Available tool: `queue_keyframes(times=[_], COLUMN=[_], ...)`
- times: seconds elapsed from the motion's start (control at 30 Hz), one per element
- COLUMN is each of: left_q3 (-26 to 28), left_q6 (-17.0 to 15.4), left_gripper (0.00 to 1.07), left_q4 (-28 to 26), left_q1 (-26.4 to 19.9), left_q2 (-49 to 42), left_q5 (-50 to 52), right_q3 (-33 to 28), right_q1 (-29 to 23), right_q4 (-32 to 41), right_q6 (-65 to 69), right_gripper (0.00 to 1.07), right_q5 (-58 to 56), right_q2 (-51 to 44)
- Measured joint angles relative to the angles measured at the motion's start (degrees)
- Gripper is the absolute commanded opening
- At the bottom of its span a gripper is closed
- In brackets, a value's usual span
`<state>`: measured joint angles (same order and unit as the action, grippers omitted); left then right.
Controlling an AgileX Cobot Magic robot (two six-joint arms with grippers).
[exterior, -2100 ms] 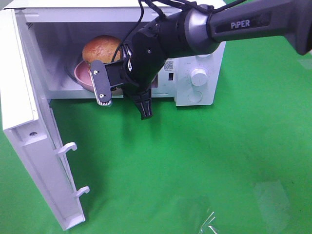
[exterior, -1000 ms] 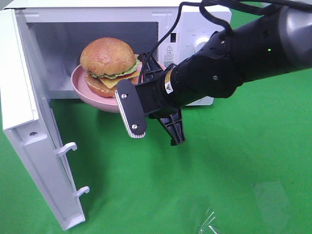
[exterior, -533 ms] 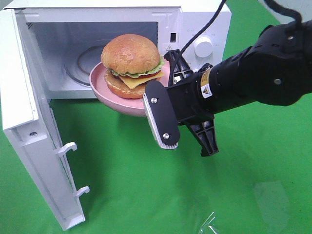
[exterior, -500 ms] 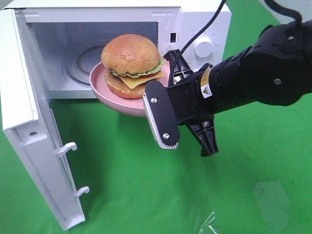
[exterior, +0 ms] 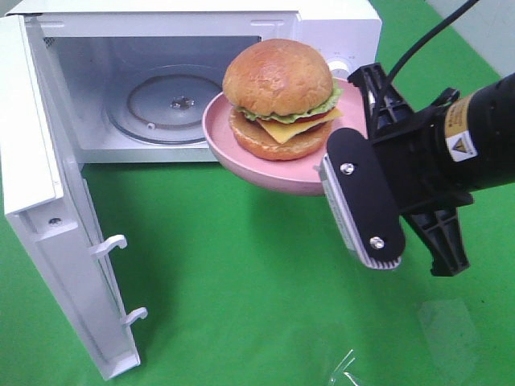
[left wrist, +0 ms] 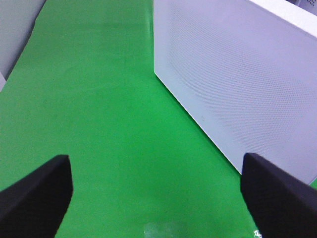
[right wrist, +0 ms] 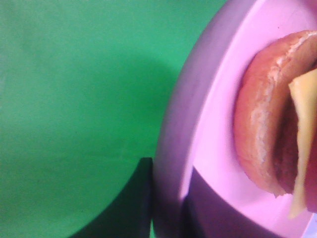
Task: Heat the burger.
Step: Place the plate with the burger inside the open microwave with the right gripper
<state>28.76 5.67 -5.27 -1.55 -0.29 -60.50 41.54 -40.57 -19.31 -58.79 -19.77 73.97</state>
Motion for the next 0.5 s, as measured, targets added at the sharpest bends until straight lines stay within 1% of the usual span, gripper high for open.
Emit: queue_keyframes(times=[0.03,0.1,0.13,0.17,0.27,0.37,0.5], left_q3=[0.0,0.0,0.0,0.0,0.0,0.0,0.0], left_q6=[0.0,0.0,0.0,0.0,0.0,0.0,0.0], left_gripper=[0.85,0.85,0.85,0.85,0.85,0.85,0.85], left_q4=[0.0,0.0,0.0,0.0,0.0,0.0,0.0], left_q1=[0.0,0.0,0.0,0.0,0.0,0.0,0.0], left_q2=[0.0,0.0,0.0,0.0,0.0,0.0,0.0], left_q5=[0.0,0.0,0.0,0.0,0.0,0.0,0.0], right_q3=[0.0,-1.1,-1.1,-1.8,-2.2,-2.5,-2.5], right_q1=[0.0,0.0,0.0,0.0,0.0,0.0,0.0], right_q4=[0.0,-2.9,-2.9,-4.4,-5.7,-7.6,-9.5], right_q6=[0.0,2.9,2.9,5.0,6.9,11.4,15.5], right_gripper=[0.00,0.00,0.00,0.00,0.00,0.00,0.00], right_q5=[0.0,-3.4,-3.4,-4.9,-6.5,-11.1,-14.6], right_q2=[0.0,-4.9,-4.9,-7.0,-8.9,-12.4,-14.7])
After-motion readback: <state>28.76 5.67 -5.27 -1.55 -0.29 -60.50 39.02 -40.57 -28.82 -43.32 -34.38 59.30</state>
